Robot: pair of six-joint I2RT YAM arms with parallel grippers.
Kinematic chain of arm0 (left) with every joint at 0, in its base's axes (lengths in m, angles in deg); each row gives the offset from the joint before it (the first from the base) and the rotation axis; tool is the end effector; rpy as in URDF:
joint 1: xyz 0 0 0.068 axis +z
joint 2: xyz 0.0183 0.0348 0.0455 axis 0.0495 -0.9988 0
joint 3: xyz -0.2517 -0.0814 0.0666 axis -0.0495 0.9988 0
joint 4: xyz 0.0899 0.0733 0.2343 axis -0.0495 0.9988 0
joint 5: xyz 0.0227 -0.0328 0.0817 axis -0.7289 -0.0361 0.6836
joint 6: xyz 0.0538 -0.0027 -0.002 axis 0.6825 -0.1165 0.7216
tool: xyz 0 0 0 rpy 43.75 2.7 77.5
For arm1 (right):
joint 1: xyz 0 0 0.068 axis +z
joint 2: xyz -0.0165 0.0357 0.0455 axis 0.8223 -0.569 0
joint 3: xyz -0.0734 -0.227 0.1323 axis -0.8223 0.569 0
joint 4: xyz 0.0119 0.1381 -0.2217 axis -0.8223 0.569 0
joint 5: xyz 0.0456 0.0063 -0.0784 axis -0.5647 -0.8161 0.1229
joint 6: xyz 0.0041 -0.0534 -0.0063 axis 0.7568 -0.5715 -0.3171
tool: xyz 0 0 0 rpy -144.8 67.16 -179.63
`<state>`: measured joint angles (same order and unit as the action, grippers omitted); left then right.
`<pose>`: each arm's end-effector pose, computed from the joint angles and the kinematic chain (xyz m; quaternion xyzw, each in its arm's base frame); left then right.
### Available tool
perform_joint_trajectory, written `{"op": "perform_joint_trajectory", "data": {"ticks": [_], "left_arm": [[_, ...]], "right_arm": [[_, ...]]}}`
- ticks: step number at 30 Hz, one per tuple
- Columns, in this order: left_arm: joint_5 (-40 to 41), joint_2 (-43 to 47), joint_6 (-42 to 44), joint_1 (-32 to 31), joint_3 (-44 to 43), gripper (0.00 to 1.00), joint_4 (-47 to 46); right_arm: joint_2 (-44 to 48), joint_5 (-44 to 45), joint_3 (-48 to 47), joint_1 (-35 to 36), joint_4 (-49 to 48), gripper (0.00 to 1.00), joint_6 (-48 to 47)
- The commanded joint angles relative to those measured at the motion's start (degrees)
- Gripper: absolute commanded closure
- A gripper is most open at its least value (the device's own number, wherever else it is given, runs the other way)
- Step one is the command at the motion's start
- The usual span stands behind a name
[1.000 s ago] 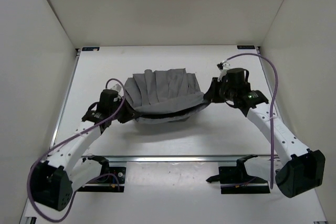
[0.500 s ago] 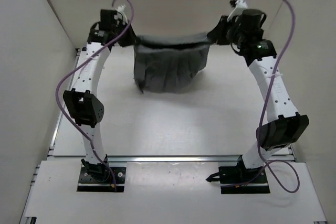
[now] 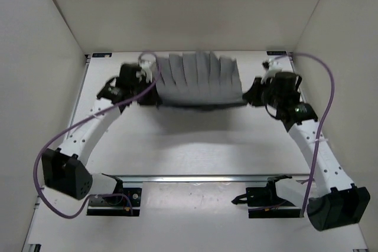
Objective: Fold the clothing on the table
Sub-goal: Flatten the skirt out
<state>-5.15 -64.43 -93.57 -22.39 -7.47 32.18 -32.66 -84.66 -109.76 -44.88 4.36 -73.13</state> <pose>0.2775 -0.1077 0.3491 0.0721 0.9063 -0.2289 0.3478 0.2356 0.0517 0.3712 -0.0611 0.8347 0.1943 0.5117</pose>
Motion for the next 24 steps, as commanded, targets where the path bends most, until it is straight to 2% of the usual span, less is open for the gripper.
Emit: {"op": "perform_joint_trajectory", "data": {"ticks": [1,3,8,11,14,15,17,18,20,21,22,23,24], "left_arm": [[2.97,10.19,-2.75,-1.80,13.73,1.00,2.28],[2.10,15.81,-4.42,-1.98,21.80,1.00,4.56],[-1.06,26.04,-6.89,-0.58,30.79,1.00,10.02],[-2.48,24.48,-7.07,0.13,32.92,1.00,7.57],[-3.35,15.90,-4.09,1.70,29.32,1.00,3.80],[-3.62,13.76,-3.21,2.32,26.18,1.00,3.43],[-3.97,2.37,-0.14,4.43,18.45,1.00,2.64],[-3.97,-3.43,0.84,5.04,11.45,1.00,3.16],[-4.50,-12.48,2.68,5.93,-7.23,1.00,5.96],[-4.15,-18.19,3.21,5.93,-12.82,1.00,8.76],[-3.54,-21.03,3.48,5.84,-24.80,1.00,10.36],[-2.49,-26.20,3.83,5.58,-31.88,1.00,13.85],[-0.56,-31.12,3.57,5.40,-46.22,1.00,17.80]], "right_arm": [[8.28,1.26,9.78,-0.07,4.16,1.00,3.37],[12.07,-0.92,16.18,0.37,6.54,1.00,5.22],[16.49,-6.38,23.24,1.60,8.31,1.00,9.70],[15.01,-6.39,24.57,4.14,4.63,1.00,11.91],[8.52,-6.30,21.94,3.98,0.40,1.00,10.51],[6.92,-6.65,18.97,2.76,-0.13,1.00,9.81],[-0.87,-7.44,13.07,0.39,-2.33,1.00,8.22],[-5.18,-7.44,7.74,-1.19,-2.33,1.00,6.65],[-11.16,-5.52,-6.12,-2.43,-1.03,1.00,3.57],[-13.29,-5.07,-9.76,-2.96,0.73,1.00,2.43],[-16.44,-3.42,-17.28,-3.75,1.96,1.00,1.11],[-19.78,-2.88,-25.28,-4.02,2.50,1.00,-0.38],[-22.51,-2.52,-29.36,-4.80,3.81,1.00,-0.74]]}}
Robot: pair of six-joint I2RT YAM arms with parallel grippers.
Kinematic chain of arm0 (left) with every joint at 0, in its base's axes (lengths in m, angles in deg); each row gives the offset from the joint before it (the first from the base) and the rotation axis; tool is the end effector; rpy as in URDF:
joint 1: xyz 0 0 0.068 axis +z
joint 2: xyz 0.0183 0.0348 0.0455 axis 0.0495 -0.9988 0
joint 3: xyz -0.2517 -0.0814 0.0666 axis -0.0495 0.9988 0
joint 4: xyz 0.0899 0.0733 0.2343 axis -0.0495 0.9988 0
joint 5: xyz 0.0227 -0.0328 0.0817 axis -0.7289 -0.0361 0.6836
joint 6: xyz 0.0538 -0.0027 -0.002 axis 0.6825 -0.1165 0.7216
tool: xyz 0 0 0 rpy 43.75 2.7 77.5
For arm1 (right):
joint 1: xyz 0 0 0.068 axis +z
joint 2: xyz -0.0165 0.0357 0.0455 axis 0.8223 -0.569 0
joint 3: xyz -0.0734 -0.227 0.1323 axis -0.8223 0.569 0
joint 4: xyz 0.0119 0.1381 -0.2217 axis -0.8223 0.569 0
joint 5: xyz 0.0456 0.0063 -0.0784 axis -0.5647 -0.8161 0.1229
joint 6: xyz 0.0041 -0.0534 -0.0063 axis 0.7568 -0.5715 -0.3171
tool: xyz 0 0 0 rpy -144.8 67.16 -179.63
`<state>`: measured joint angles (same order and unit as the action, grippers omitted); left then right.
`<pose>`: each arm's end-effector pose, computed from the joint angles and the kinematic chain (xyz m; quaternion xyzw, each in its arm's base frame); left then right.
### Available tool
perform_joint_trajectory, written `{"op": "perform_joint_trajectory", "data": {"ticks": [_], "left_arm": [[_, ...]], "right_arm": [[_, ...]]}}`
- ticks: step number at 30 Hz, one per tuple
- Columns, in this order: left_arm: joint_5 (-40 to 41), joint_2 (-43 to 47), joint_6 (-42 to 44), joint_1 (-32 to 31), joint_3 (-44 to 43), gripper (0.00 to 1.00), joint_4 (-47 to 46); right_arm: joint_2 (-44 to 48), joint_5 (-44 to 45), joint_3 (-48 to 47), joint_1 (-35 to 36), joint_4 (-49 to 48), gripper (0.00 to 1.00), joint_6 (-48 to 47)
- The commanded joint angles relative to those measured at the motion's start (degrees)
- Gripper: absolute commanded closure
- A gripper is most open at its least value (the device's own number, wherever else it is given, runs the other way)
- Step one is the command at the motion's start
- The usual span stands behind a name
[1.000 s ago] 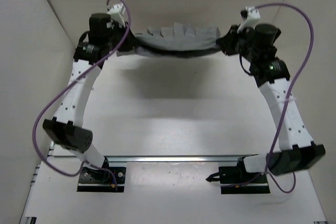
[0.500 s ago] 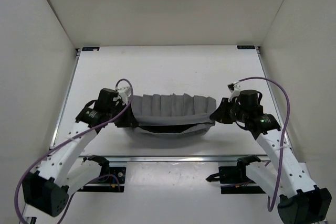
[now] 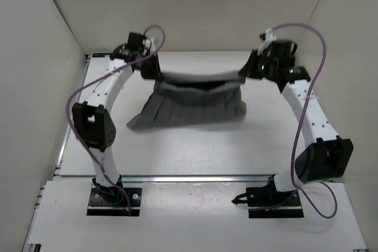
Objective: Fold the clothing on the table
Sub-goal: Flatten the skirt out
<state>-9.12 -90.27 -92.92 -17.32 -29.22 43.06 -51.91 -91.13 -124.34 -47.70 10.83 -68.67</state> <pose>0.3811 -0.1098 0.3095 0.0316 0.9484 -0.2160 0.2301 0.3140 0.0541 0.3604 -0.0211 0.8790 0.2386 0.4124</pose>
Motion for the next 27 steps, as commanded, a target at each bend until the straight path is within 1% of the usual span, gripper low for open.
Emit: {"op": "perform_joint_trajectory", "data": {"ticks": [1,2,3,4,5,6,7,8,9,11,12,13,14,15,16,18,19,20,21,22,23,24,25,27], "left_arm": [[4.48,-7.16,2.74,-0.02,-34.53,1.00,7.92],[3.70,-6.05,0.04,1.28,-34.46,1.00,3.66],[1.09,-4.04,-2.07,2.69,-33.41,1.00,-0.73],[0.45,-2.89,-2.79,3.40,-32.62,1.00,-3.56],[0.79,-1.31,-2.54,3.58,-32.87,1.00,-4.20],[2.97,-0.07,-1.06,3.06,-33.31,1.00,-3.94],[6.04,1.24,-0.17,2.97,-33.84,1.00,-2.46],[6.94,1.87,1.23,1.92,-32.28,1.00,-2.18],[6.69,3.79,1.59,0.87,-30.26,1.00,-2.62],[5.20,7.31,1.34,0.33,-19.40,1.00,-4.37],[5.19,9.85,1.16,-0.80,-16.03,1.00,-5.34],[6.76,12.92,1.51,-3.07,-9.21,1.00,-6.48],[7.64,14.60,1.60,-4.14,-1.49,1.00,-7.27],[9.65,18.45,1.16,-6.24,6.51,1.00,-8.85],[10.80,21.44,0.11,-8.35,10.42,1.00,-9.99],[9.68,26.64,-2.96,-8.73,25.41,1.00,-11.06],[7.85,30.31,-4.71,-8.81,28.96,1.00,-11.67],[7.91,34.44,-5.60,-9.59,35.61,1.00,-11.24],[8.96,36.05,-7.18,-10.91,40.55,1.00,-10.45],[10.19,39.98,-8.76,-13.18,44.26,1.00,-8.36],[11.59,43.67,-9.91,-14.08,45.68,1.00,-5.81],[11.69,45.71,-11.74,-16.26,48.05,1.00,-4.83],[11.09,48.86,-13.59,-16.54,49.81,1.00,-2.99],[8.80,52.75,-14.05,-13.39,51.66,1.00,-1.92]], "right_arm": [[-4.41,4.65,-21.96,-2.43,-1.00,1.00,-5.90],[-6.34,5.44,-28.82,-2.43,-0.37,1.00,-6.52],[-7.92,5.44,-31.32,-2.43,1.64,1.00,-6.96],[-8.55,6.84,-36.22,-2.00,2.26,1.00,-7.75],[-8.20,8.24,-38.09,-1.12,2.27,1.00,-8.88],[-6.55,8.95,-37.85,-0.77,2.10,1.00,-9.50],[-3.83,10.87,-35.50,0.20,0.79,1.00,-10.29],[-2.59,12.11,-30.86,0.64,-0.35,1.00,-11.00],[0.56,12.73,-28.56,0.56,-2.28,1.00,-10.83],[5.14,12.91,-17.51,-0.93,-4.23,1.00,-10.04],[7.59,13.44,-14.85,-0.94,-3.62,1.00,-9.60],[10.49,13.70,-9.78,-1.72,-2.92,1.00,-9.77],[11.91,15.18,-5.37,-1.47,-1.09,1.00,-10.47],[14.71,17.03,-0.11,-0.86,-0.20,1.00,-10.30],[17.96,17.13,2.55,-0.33,1.72,1.00,-9.69],[22.72,14.60,12.72,-0.06,4.46,1.00,-6.98],[25.87,13.71,14.78,0.46,6.56,1.00,-6.35],[29.03,12.23,19.32,1.86,7.80,1.00,-4.35],[30.20,12.04,23.28,3.96,8.59,1.00,-2.24],[33.08,11.77,26.28,7.12,10.77,1.00,-0.30],[34.93,11.77,27.53,8.63,12.71,1.00,0.85],[35.39,11.16,29.19,11.08,14.30,1.00,2.69],[36.78,10.55,29.99,12.58,14.83,1.00,4.45],[36.80,9.67,30.79,13.74,15.37,1.00,6.47]]}}
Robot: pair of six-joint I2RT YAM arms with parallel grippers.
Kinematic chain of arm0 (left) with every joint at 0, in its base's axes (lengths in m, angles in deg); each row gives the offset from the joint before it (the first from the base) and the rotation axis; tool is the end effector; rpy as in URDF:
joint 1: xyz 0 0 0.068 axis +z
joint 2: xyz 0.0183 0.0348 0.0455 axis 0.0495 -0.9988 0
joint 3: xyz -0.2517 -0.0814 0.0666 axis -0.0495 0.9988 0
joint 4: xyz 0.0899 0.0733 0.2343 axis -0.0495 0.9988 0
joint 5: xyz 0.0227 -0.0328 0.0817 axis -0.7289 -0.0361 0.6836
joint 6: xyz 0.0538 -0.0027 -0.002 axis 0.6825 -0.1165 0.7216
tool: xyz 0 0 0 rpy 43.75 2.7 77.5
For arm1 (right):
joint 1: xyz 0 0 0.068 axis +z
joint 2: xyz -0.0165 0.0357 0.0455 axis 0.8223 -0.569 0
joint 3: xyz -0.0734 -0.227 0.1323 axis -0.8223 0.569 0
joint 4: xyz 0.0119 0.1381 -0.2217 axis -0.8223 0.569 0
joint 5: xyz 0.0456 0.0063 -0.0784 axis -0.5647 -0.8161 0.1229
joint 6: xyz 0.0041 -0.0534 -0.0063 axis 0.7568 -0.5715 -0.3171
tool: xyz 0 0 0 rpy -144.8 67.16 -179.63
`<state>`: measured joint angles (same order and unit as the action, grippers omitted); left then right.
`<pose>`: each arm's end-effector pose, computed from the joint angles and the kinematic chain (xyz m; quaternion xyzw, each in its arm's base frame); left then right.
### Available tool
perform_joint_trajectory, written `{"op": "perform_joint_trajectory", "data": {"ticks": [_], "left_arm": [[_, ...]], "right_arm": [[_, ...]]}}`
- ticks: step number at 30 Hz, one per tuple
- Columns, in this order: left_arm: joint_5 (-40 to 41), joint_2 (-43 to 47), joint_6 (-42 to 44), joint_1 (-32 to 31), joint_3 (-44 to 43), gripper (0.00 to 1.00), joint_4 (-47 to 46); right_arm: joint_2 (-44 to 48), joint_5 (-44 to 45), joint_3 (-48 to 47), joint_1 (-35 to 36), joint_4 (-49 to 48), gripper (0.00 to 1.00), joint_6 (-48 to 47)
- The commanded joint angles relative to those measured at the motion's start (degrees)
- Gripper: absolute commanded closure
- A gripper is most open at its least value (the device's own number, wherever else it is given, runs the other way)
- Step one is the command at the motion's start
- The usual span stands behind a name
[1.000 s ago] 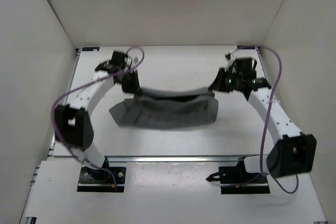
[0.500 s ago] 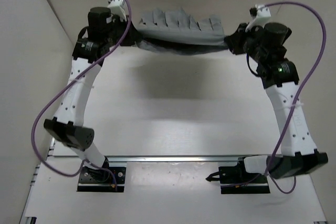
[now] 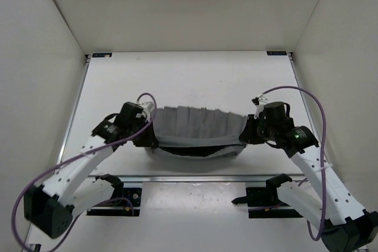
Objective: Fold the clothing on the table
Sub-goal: Flatten the skirt out, then fold the skirt
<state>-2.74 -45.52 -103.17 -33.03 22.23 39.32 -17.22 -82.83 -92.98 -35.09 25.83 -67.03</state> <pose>0.1649 -0.1042 0.2502 0.0592 0.9601 -0.2053 0.1803 0.1473 0.0617 0.2898 -0.0644 0.9247 0.2035 0.3153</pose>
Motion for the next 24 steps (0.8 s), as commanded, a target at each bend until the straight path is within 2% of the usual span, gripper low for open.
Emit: {"op": "perform_joint_trajectory", "data": {"ticks": [1,3,4,7,10,14,15,16,17,18,19,20,22,24], "left_arm": [[0.93,8.02,-3.01,5.64,0.75,1.00,1.91],[-1.97,5.05,-1.43,9.00,1.01,1.00,-0.10],[-1.55,3.99,-0.29,9.80,-0.12,1.00,-0.64],[1.08,-6.37,2.26,9.63,-5.11,1.00,-3.10],[1.53,-19.54,4.11,11.30,-10.48,1.00,-4.94],[3.11,-28.53,4.73,12.18,-14.53,1.00,-7.49],[2.85,-30.11,4.55,12.53,-15.15,1.00,-8.11],[2.07,-31.69,4.47,13.14,-15.24,1.00,-9.16],[1.02,-32.58,4.29,13.41,-15.51,0.94,-10.21],[0.48,-32.93,4.38,14.10,-15.86,0.81,-10.66],[0.04,-33.20,4.29,14.20,-16.56,0.70,-11.44],[0.30,-33.20,4.81,14.46,-17.96,0.47,-11.80],[1.52,-32.67,4.99,14.64,-21.03,0.02,-11.89],[1.45,-32.06,5.87,14.64,-22.97,0.01,-11.63]], "right_arm": [[2.46,0.14,0.04,0.52,-0.58,1.00,4.50],[-0.25,-2.24,1.10,-1.75,-4.00,1.00,3.18],[-1.74,-3.55,1.27,-3.77,-4.37,1.00,2.91],[-6.67,-6.55,1.89,-7.04,-11.12,1.00,2.12],[-12.38,-6.83,0.66,-7.22,-14.21,1.00,2.20],[-20.73,-8.92,-0.57,-8.27,-17.72,0.96,1.59],[-22.57,-9.36,-1.09,-8.71,-18.52,0.87,1.59],[-24.33,-9.54,-1.27,-9.06,-19.31,0.70,1.85],[-25.74,-9.72,-2.58,-9.68,-20.27,0.53,1.94],[-26.45,-10.07,-3.81,-10.20,-20.89,0.44,1.95],[-27.41,-10.24,-4.26,-10.47,-21.68,0.31,1.95],[-27.77,-10.42,-5.48,-11.17,-22.56,0.17,2.38],[-27.51,-10.60,-7.77,-11.96,-23.09,0.07,1.68],[-26.55,-10.42,-7.96,-12.49,-23.62,0.06,0.63]]}}
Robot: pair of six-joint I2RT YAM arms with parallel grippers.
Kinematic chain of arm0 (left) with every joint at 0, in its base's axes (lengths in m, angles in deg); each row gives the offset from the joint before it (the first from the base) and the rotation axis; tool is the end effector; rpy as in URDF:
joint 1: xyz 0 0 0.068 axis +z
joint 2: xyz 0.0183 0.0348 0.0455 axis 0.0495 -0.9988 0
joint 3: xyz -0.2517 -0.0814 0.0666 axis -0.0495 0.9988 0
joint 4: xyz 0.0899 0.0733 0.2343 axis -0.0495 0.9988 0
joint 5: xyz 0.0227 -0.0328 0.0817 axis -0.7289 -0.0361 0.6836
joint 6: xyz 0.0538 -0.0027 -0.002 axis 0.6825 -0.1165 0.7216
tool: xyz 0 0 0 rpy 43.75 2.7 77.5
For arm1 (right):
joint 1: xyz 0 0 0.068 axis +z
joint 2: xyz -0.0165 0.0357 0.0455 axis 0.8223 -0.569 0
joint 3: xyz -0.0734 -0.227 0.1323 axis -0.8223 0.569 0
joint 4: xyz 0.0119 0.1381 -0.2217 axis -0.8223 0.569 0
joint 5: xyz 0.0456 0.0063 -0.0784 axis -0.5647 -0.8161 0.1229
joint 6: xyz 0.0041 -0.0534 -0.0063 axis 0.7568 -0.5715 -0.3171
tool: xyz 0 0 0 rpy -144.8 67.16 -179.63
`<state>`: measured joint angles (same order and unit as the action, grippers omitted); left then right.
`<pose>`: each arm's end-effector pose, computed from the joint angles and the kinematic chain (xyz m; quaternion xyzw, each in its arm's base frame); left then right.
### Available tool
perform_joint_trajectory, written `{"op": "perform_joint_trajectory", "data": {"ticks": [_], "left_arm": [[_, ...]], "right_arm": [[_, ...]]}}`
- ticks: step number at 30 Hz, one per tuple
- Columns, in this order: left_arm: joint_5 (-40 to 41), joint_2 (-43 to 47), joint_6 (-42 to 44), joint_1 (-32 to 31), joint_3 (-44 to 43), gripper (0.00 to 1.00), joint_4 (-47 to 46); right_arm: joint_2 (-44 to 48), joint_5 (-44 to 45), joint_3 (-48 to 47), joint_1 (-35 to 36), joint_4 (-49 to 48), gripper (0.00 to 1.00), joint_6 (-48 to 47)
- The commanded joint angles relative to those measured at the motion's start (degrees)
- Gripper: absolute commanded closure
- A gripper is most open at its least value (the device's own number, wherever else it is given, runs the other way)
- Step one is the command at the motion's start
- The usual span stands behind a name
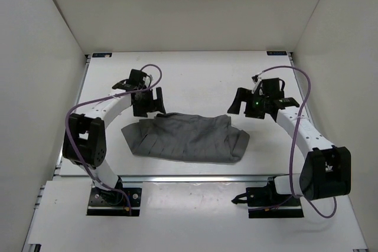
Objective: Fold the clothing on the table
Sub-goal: Fold the skirt
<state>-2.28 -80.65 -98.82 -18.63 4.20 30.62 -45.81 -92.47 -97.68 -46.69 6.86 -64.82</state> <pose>0.3116 -0.0953 0.2029 -0.0338 0.9777 -0.1481 0.1448 0.2653 0.0532 0.2428 0.0246 0.9313 0.2444 0.2690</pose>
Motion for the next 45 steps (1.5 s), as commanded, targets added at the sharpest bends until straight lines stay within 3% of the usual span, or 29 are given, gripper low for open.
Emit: {"op": "perform_joint_trajectory", "data": {"ticks": [1,4,6,7,9,10,11,16,24,28,35,40,45], "left_arm": [[1.16,3.76,1.52,0.41,-5.73,0.02,-2.49],[0.90,6.57,1.70,0.32,-5.22,0.01,-2.49],[0.29,10.52,1.26,-2.12,-2.94,0.02,-3.36],[-0.07,11.93,1.00,-2.83,-0.32,0.12,-5.37],[-1.47,16.06,-2.15,-5.64,5.05,0.47,-8.71],[-1.91,17.73,-3.30,-6.26,8.90,0.79,-10.99],[-2.78,18.27,-5.57,-6.88,12.42,1.00,-12.23],[-5.43,19.59,-10.25,-7.59,19.66,1.00,-18.65],[-4.39,12.22,-13.33,-5.13,18.96,1.00,-26.66],[-3.33,6.34,-15.70,-3.55,17.82,1.00,-29.99],[-1.66,-0.71,-13.95,-0.39,13.52,1.00,-29.30],[-1.56,-2.64,-12.72,1.20,12.55,1.00,-28.77],[-7.61,-5.55,-10.00,1.56,7.80,1.00,-27.19]], "right_arm": [[2.57,-0.69,-3.17,-0.89,-4.21,0.06,-1.93],[4.59,1.13,-0.72,0.51,-2.89,0.05,-2.46],[6.00,1.94,1.31,1.92,-0.36,0.11,-2.64],[6.26,2.81,2.97,2.62,-0.26,0.16,-2.72],[9.15,1.42,5.79,3.86,-1.56,0.47,-2.11],[9.95,0.37,7.80,4.12,-3.05,0.59,-1.24],[10.83,-1.38,9.99,4.38,-3.59,0.65,-0.27],[10.85,-7.72,12.04,6.22,-13.60,1.00,3.87],[-1.90,-12.38,6.94,10.36,-22.05,1.00,3.87],[-8.48,-8.96,7.55,11.51,-23.28,1.00,3.69],[-12.19,-5.63,8.88,8.60,-25.21,1.00,3.60],[-16.75,-3.51,6.42,7.20,-21.19,0.99,3.52],[-20.09,-3.16,0.98,5.18,-18.54,1.00,2.47]]}}
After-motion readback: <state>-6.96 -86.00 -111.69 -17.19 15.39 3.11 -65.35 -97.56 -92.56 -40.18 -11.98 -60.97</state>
